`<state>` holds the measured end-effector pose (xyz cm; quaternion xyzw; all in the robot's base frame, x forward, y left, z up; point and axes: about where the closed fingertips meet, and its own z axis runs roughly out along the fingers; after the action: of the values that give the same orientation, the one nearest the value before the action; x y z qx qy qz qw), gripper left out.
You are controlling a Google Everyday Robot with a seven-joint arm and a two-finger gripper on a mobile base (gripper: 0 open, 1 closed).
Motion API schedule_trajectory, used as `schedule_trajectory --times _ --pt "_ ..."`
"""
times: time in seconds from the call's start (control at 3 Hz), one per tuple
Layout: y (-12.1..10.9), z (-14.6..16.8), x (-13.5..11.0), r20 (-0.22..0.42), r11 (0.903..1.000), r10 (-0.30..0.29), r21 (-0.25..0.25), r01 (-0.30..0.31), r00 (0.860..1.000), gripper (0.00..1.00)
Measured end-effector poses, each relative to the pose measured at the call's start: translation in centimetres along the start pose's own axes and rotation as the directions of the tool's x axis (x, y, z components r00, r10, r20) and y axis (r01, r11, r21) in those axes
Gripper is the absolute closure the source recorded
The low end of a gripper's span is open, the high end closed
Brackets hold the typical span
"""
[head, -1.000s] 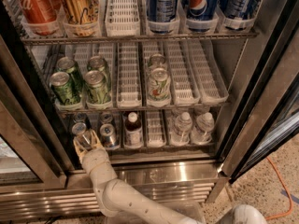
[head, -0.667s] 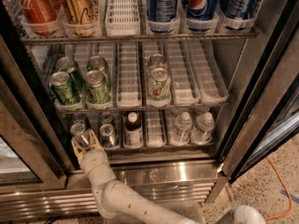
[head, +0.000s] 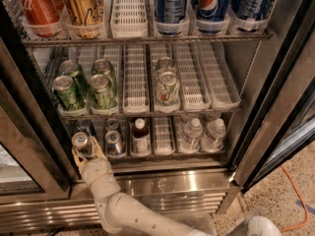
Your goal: Pick redbull can from bottom shelf of fridge
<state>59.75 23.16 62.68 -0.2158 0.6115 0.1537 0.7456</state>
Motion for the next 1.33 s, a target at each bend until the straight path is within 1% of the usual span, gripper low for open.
schedule_trajectory --times 0.33,1.0,1.33 --pt "0.1 -0.4 -1.1 0.014 0.9998 -0.013 -0.013 0.013 1.000 1.00" --pt "-0.3 -2.2 -3.7 0.021 0.9973 -0.053 -0.051 0.054 0.998 1.00" --pt "-0.8 -3.7 -4.5 -0.002 0.9954 -0.069 -0.067 0.069 0.998 1.00"
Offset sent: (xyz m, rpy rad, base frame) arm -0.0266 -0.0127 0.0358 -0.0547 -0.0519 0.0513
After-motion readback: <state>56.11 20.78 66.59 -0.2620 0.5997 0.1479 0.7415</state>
